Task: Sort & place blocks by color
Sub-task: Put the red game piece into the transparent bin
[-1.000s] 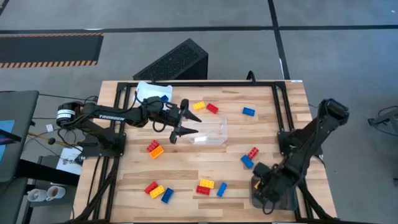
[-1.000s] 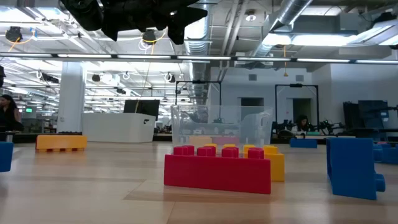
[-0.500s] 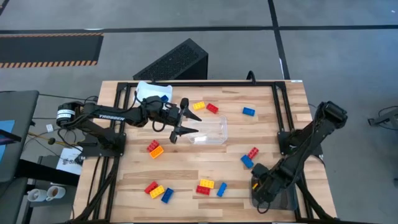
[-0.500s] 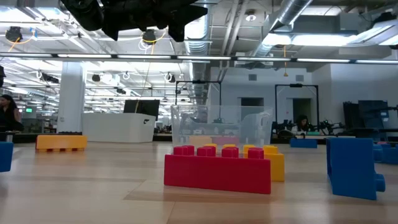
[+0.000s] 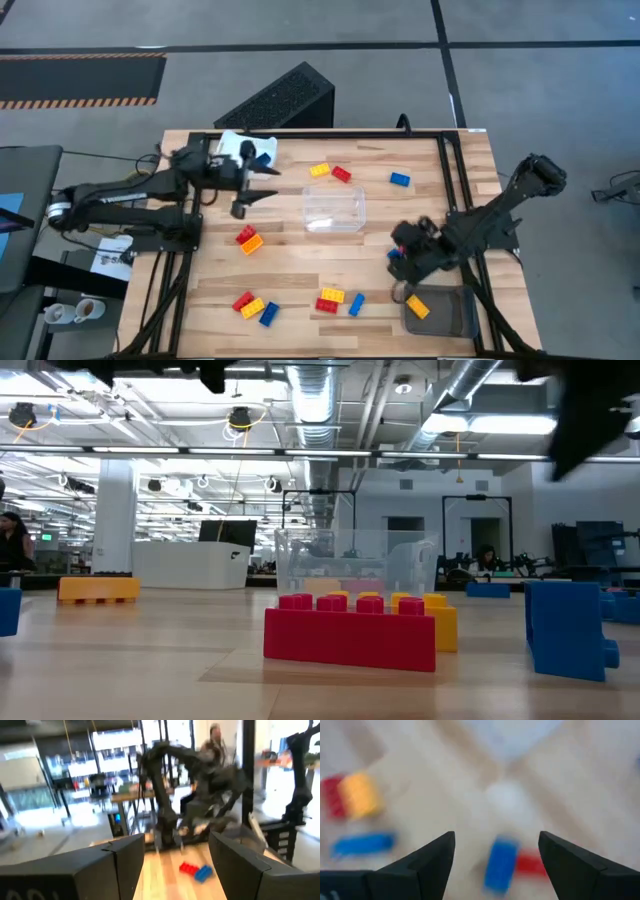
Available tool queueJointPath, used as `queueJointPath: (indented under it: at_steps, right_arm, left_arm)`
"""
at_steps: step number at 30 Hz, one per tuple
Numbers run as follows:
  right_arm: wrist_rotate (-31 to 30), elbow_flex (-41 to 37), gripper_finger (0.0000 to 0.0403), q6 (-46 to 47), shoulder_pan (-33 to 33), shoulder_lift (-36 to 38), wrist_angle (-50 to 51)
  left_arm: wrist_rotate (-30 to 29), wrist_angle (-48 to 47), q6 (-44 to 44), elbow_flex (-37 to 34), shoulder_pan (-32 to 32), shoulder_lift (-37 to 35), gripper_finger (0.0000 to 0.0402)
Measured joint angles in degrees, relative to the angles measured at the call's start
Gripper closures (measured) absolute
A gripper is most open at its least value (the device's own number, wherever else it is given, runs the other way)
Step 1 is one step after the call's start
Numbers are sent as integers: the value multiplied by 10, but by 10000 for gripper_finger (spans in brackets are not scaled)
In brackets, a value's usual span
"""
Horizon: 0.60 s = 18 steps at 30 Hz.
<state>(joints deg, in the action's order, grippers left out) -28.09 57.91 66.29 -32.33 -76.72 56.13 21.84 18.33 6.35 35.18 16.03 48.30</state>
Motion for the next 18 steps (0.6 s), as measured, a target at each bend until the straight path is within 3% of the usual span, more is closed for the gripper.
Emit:
queueJointPath:
  at_steps: [3, 6, 10, 18]
  right_arm:
    - [-54, 0, 97, -82, 52, -3, -8]
    - [-70, 0, 97, -184, 111, -5, -42]
    - [-66, 0, 98, -311, 191, -2, -123]
    - [-32, 0, 101, -506, 340, 0, -209]
  left_arm:
    - [-13, 71, -4, -50, -1, -23, 191]
    - [-55, 140, 5, -85, 2, -23, 191]
    - [-97, 143, 37, -102, 16, 3, 191]
    - [-97, 166, 63, -97, 79, 106, 191]
